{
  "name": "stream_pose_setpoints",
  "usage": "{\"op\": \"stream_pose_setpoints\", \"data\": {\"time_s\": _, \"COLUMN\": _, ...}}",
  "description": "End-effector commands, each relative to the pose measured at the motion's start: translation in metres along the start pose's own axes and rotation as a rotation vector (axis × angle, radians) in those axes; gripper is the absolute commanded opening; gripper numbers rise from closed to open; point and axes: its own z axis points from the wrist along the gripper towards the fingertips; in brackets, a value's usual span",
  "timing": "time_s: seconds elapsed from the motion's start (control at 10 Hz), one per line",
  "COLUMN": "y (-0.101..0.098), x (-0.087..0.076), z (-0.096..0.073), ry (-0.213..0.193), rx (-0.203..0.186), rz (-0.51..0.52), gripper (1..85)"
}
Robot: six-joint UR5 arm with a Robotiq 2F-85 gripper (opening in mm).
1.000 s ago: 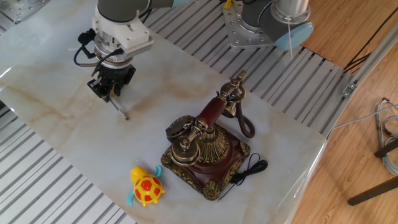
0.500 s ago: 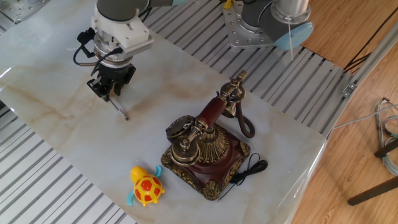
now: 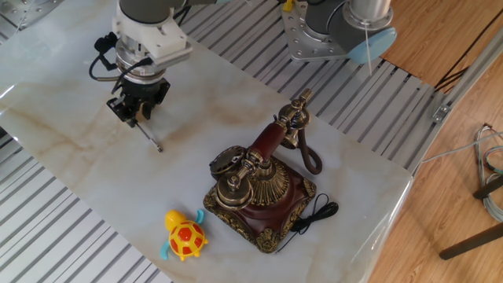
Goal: Dial a number on an old rotary phone
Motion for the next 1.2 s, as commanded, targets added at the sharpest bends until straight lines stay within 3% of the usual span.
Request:
{"op": "stream_pose_setpoints", "data": {"time_s": 0.0, "y": -0.004, "x": -0.009, "z": -0.019, "ry": -0.016, "rx": -0.014, "rz": 0.052, "gripper": 45.0}}
{"op": "stream_pose_setpoints", "data": {"time_s": 0.2, "y": -0.008, "x": -0.028, "z": -0.041, "ry": -0.070, "rx": -0.018, "rz": 0.150, "gripper": 54.0}}
{"op": "stream_pose_setpoints", "data": {"time_s": 0.4, "y": -0.024, "x": -0.036, "z": -0.052, "ry": -0.128, "rx": 0.014, "rz": 0.234, "gripper": 55.3}}
{"op": "stream_pose_setpoints", "data": {"time_s": 0.5, "y": -0.023, "x": -0.039, "z": -0.052, "ry": -0.138, "rx": 0.005, "rz": 0.266, "gripper": 55.0}}
{"op": "stream_pose_setpoints", "data": {"time_s": 0.6, "y": -0.012, "x": -0.043, "z": -0.052, "ry": -0.145, "rx": -0.043, "rz": 0.343, "gripper": 54.7}}
{"op": "stream_pose_setpoints", "data": {"time_s": 0.7, "y": -0.006, "x": -0.055, "z": -0.055, "ry": -0.183, "rx": -0.085, "rz": 0.463, "gripper": 54.7}}
{"op": "stream_pose_setpoints", "data": {"time_s": 0.8, "y": -0.008, "x": -0.058, "z": -0.055, "ry": -0.196, "rx": -0.085, "rz": 0.486, "gripper": 54.7}}
{"op": "stream_pose_setpoints", "data": {"time_s": 0.9, "y": -0.001, "x": -0.052, "z": -0.055, "ry": -0.168, "rx": -0.106, "rz": 0.502, "gripper": 53.7}}
{"op": "stream_pose_setpoints", "data": {"time_s": 1.0, "y": 0.005, "x": -0.054, "z": -0.055, "ry": -0.166, "rx": -0.132, "rz": 0.503, "gripper": 51.7}}
{"op": "stream_pose_setpoints", "data": {"time_s": 1.1, "y": 0.002, "x": -0.050, "z": -0.054, "ry": -0.156, "rx": -0.116, "rz": 0.501, "gripper": 50.7}}
